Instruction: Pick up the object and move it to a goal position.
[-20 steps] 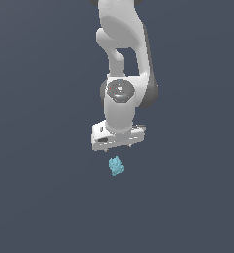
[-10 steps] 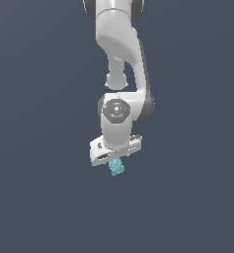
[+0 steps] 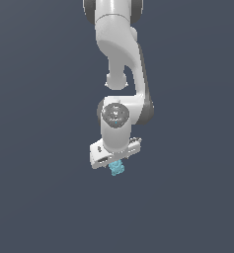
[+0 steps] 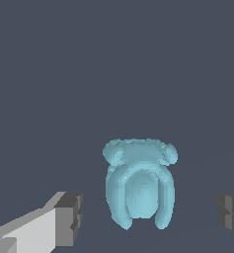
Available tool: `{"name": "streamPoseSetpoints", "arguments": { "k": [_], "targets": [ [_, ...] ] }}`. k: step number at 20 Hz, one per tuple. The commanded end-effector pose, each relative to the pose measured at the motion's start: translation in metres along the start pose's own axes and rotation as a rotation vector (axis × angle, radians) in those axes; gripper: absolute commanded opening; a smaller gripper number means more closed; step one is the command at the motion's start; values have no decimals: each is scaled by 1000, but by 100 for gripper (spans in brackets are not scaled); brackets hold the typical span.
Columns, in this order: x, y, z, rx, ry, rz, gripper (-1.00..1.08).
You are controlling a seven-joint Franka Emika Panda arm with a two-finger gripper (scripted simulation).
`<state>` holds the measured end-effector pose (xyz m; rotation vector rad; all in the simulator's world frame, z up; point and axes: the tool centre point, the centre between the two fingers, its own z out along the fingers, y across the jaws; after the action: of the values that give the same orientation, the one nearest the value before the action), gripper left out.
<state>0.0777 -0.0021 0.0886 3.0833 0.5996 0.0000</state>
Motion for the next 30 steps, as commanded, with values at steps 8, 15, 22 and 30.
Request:
{"name": "streamPoseSetpoints", "arguments": {
  "k": [8,15,22,30],
  "targets": [
    [-1,0,42,0,0,-3,100],
    [1,0,48,0,0,-4,-100],
    [1,0,48,0,0,-4,-100],
    [-1,3,40,0,0,-4,-100]
  ]
}}
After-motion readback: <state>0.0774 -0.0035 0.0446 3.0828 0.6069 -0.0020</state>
